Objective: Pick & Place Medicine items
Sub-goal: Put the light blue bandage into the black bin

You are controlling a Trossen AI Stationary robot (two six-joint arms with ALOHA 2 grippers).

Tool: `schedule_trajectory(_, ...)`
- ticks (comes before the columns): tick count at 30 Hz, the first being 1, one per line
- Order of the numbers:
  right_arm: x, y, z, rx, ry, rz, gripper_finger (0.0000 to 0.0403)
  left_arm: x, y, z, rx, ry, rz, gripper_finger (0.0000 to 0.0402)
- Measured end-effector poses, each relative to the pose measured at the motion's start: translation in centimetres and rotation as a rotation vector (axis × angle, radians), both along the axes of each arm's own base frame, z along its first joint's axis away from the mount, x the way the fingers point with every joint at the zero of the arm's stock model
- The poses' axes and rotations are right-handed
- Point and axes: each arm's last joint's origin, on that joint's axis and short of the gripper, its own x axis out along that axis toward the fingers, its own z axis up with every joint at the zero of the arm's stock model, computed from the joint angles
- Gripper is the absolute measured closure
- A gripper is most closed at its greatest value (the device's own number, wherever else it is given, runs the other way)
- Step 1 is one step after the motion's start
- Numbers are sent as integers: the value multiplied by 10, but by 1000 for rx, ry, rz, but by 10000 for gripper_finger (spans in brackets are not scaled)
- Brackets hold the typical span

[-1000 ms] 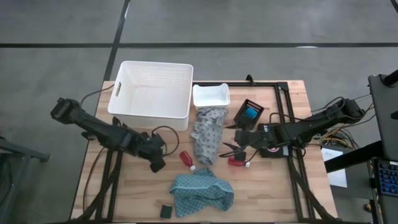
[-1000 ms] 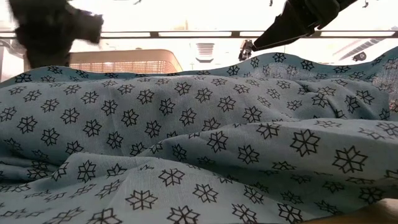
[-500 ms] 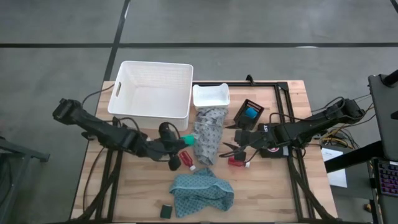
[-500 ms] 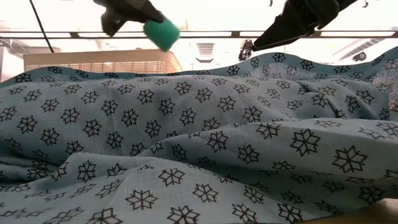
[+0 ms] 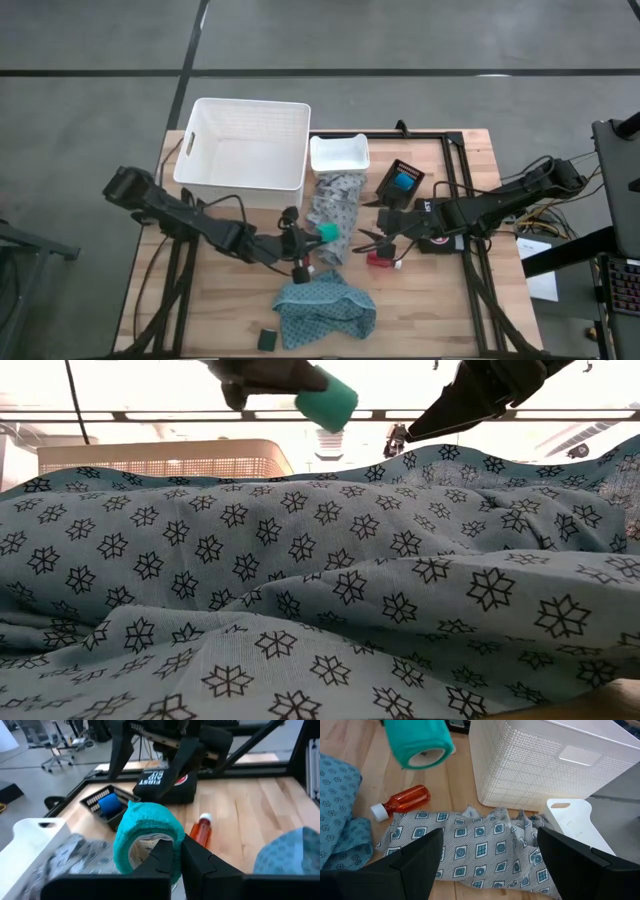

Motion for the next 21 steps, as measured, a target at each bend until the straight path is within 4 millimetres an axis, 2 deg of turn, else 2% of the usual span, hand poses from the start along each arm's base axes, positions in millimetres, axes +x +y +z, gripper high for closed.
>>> schedule_trajectory(8,0,0,0,0,0,0,83,15,-5,-14,12,-58,-12,384)
schedule_trajectory(13,0,0,0,0,0,0,83,21,-6,-15,60,-75,-101,384)
schedule_trajectory(21,0,0,0,0,0,0,83,26,-1,-19,55,-84,-93,384)
